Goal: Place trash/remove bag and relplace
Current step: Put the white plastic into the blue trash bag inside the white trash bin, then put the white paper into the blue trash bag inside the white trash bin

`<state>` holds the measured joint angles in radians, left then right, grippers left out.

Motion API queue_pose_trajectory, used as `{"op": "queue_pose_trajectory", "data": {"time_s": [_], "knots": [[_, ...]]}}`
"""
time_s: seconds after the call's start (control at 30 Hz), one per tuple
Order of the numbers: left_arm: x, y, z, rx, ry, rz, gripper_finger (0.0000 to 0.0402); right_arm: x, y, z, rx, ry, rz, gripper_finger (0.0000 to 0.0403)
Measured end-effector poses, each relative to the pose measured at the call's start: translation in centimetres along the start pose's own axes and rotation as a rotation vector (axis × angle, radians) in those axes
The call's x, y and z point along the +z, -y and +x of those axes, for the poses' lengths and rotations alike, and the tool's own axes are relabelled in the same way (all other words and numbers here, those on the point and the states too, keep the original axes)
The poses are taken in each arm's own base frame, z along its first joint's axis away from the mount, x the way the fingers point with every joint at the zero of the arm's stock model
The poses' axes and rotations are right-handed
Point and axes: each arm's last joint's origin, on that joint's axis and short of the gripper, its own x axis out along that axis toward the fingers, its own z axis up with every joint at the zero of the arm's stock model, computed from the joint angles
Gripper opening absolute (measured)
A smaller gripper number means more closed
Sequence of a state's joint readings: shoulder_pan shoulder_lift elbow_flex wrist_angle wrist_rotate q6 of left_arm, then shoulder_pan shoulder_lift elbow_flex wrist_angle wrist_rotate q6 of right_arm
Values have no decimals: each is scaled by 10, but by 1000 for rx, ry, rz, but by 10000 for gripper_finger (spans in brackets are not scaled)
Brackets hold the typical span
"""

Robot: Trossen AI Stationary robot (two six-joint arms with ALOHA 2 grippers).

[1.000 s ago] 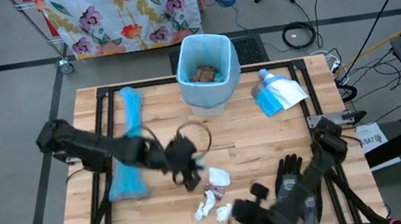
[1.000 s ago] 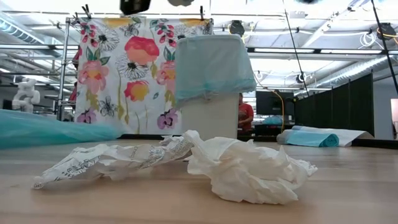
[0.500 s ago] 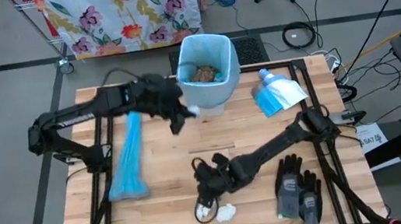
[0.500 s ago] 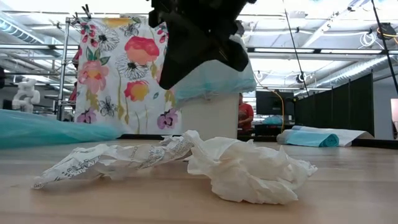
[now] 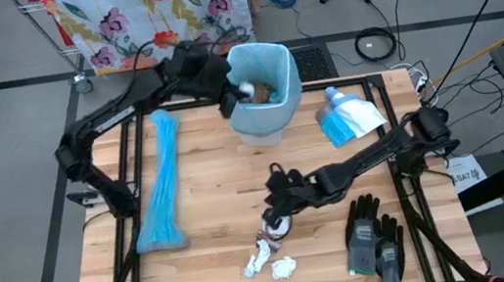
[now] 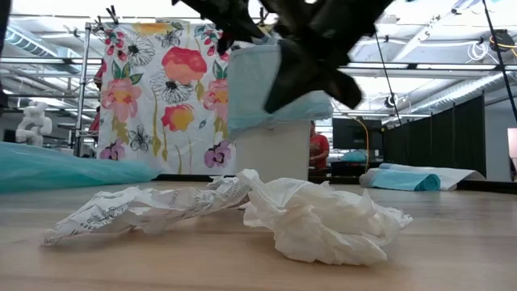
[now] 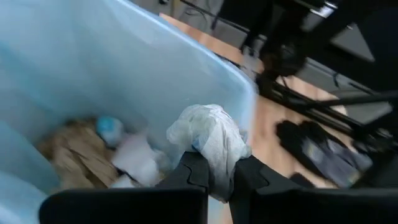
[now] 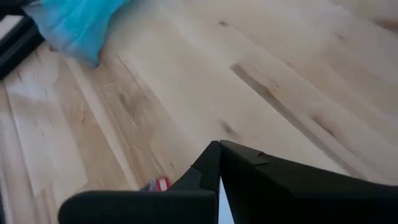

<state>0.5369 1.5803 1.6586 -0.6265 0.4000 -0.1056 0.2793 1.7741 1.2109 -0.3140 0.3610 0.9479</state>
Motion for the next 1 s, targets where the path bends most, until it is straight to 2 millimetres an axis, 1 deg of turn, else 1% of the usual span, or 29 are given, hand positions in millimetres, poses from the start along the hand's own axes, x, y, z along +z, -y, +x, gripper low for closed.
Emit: {"op": "queue_pose_trajectory", "data": {"time_s": [0.07, 0.17, 0.33, 0.43, 0.53, 0.63, 0.7, 0.77, 0.83, 0.9, 1.0], "knots": [[9, -8, 5, 14, 13, 4, 48, -9, 8, -8, -2, -10, 45, 0], [22, -15, 7, 28, 45, 5, 86, -23, 17, -19, -4, -28, 105, 0], [40, -23, 9, 49, 101, 18, 147, -40, 19, -33, -6, -11, 140, 0], [42, -26, 12, 61, 103, 16, 180, -48, 16, -39, -4, 4, 122, 0], [40, -27, 13, 71, 87, -32, 207, -55, 14, -42, 1, -10, 69, 0], [38, -26, 12, 80, 70, -59, 220, -60, 13, -45, -2, -27, -6, 0], [35, -24, 7, 82, 43, -129, 222, -61, 14, -45, -7, -39, -63, 0], [35, -18, 1, 76, 33, -169, 222, -61, 13, -48, 11, -62, -126, 0], [32, -6, -11, 78, 6, -197, 222, -58, 14, -50, 39, -88, -191, 0], [29, 12, -23, 78, -17, -192, 223, -56, 14, -52, 74, -119, -257, 0], [20, 47, -36, 114, -60, -187, 223, -51, 15, -55, 116, -138, -344, 0]]}}
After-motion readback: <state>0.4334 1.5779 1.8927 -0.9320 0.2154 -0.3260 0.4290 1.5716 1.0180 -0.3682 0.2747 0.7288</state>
